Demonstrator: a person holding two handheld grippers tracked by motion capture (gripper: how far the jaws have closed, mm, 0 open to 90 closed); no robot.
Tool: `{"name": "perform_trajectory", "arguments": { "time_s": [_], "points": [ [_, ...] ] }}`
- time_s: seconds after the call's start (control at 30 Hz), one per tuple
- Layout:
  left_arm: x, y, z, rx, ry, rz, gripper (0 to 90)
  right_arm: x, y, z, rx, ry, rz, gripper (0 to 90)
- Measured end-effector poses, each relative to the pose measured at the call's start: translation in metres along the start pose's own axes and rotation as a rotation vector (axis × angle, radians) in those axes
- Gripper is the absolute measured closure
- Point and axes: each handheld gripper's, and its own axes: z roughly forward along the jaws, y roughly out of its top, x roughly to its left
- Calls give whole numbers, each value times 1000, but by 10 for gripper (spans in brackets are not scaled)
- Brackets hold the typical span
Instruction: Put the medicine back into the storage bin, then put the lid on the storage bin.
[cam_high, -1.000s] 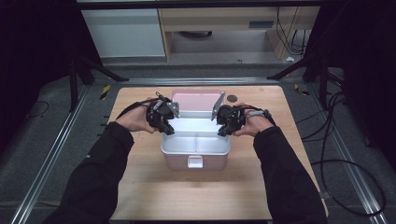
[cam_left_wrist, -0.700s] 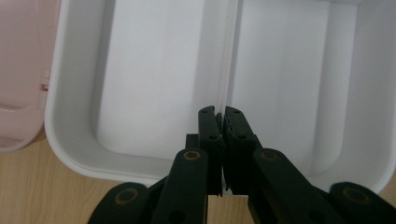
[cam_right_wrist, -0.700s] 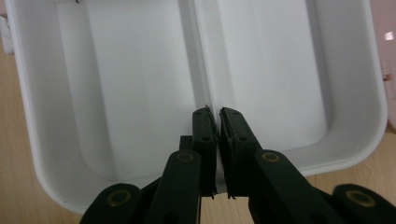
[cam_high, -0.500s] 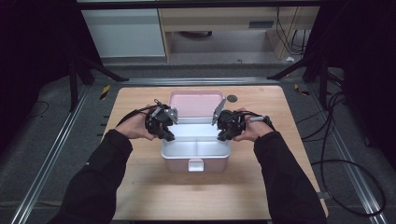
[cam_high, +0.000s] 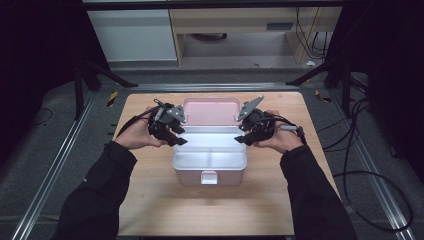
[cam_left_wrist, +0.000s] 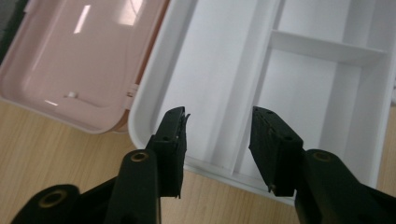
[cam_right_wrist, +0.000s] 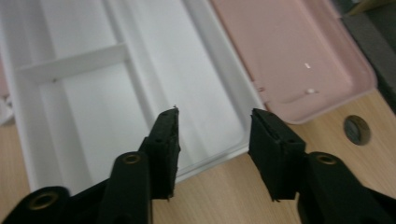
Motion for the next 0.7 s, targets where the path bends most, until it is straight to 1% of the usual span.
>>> {"name": "perform_trajectory", "arguments": {
  "time_s": [0.03, 0.07, 0.1, 0.13, 0.17, 0.2, 0.27, 0.33, 0.37, 0.43, 0.47, 0.53, 0.57, 0.63, 0.7],
  "points": [
    [1, -1, -1, -17, 11, -19, 510, -2, -1, -4, -6, -22, 22, 499],
    [3, -3, -3, -27, 22, -37, 493, -4, -1, -8, -28, -40, 43, 463],
    [4, -4, -3, -38, 44, -59, 481, -6, -2, -11, -48, -60, 63, 451],
    [7, -6, -4, -46, 61, -84, 453, -7, -3, -14, -56, -79, 83, 439],
    [9, -9, -5, -60, 69, -111, 429, -9, -3, -17, -68, -100, 92, 400],
    [12, -11, -6, -77, 78, -144, 419, -10, -4, -19, -73, -121, 108, 365],
    [16, -16, -7, -106, 104, -195, 393, -12, -5, -22, -75, -137, 140, 348],
    [19, -21, -8, -123, 127, -228, 377, -13, -7, -24, -68, -164, 155, 323],
    [20, -23, -8, -131, 147, -243, 374, -14, -8, -25, -67, -170, 163, 312],
    [24, -25, -8, -146, 161, -287, 351, -15, -9, -27, -71, -189, 183, 292],
    [25, -26, -8, -154, 172, -302, 346, -16, -9, -27, -76, -200, 196, 286],
    [29, -27, -8, -175, 188, -330, 333, -19, -13, -28, -126, -216, 224, 276],
    [31, -27, -8, -185, 196, -341, 326, -21, -14, -28, -131, -211, 243, 275],
    [35, -27, -6, -202, 208, -359, 326, -25, -17, -27, -131, -230, 253, 265],
    [39, -26, -3, -212, 219, -371, 326, -29, -19, -24, -131, -239, 268, 252]
  ]
}}
